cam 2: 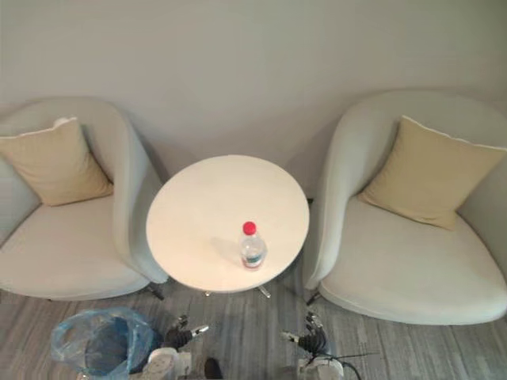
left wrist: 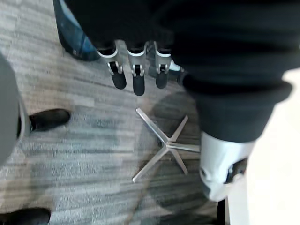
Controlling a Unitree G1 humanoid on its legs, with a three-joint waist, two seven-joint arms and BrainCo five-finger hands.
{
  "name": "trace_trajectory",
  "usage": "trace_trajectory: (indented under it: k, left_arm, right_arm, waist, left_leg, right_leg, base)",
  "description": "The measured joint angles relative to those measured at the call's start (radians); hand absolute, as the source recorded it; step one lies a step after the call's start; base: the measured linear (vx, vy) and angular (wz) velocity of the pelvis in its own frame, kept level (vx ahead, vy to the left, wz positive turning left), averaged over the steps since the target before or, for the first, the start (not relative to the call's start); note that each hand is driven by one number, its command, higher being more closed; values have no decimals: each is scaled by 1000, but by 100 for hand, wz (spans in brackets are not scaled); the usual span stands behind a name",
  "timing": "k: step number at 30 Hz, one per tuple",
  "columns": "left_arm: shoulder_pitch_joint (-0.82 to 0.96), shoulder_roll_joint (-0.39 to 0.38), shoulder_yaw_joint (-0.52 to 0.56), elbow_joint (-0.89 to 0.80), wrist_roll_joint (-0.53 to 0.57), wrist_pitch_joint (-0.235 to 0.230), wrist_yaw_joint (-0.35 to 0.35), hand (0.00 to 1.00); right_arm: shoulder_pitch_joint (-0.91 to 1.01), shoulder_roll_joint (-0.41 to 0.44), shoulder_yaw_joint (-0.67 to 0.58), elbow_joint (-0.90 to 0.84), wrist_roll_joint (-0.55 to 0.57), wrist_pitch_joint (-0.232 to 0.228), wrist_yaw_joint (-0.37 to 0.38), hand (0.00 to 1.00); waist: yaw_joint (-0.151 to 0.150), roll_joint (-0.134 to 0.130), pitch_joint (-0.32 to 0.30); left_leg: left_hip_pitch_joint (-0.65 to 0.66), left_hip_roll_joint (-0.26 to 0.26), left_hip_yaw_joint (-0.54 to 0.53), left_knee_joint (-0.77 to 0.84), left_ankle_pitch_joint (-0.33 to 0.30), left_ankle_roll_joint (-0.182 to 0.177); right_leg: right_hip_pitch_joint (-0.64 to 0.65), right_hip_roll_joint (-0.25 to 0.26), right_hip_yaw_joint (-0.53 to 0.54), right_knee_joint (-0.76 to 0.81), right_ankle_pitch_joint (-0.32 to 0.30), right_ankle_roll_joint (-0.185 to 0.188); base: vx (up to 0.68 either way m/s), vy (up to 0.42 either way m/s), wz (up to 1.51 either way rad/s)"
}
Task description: Gather rubbish on tea table into small bin, then transfer packed bag to large trash can.
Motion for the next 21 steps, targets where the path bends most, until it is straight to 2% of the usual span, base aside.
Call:
trace_trajectory:
  k: [3,6,15,21]
  left_arm:
    - [19,16,-1,-24,-2,-1,-4,0]
    - [26,24,-2,-37,-3,-2,-8,0]
    - [42,21,12,-59,-3,-6,-42,0]
    - [46,20,19,-66,-2,-16,-53,0]
  right_arm:
    - [8,-36,-1,-113,4,-3,18,0]
    - [5,-69,-3,-152,5,-13,49,0]
    - [-72,-79,44,-183,2,-17,127,0]
    - [-178,-83,51,-177,3,-33,133,0]
  waist:
    - [1,-16,-14]
    - [17,-30,-23]
    - [25,-21,-29]
    - [31,-21,-29]
  left_leg:
    - [-11,0,-11,0,0,0]
    - [-14,-1,-17,-1,0,0]
    - [-29,-6,-47,-1,1,0]
    - [-47,-8,-70,-1,3,0]
  right_leg:
    - [0,1,-8,-11,0,0]
    - [0,1,-12,-15,0,0]
    - [1,-1,-33,-29,1,0]
    - [2,-1,-52,-34,2,-3]
  base:
    - [11,-12,8]
    - [9,-7,6]
    - [-10,-2,7]
    - [9,-9,11]
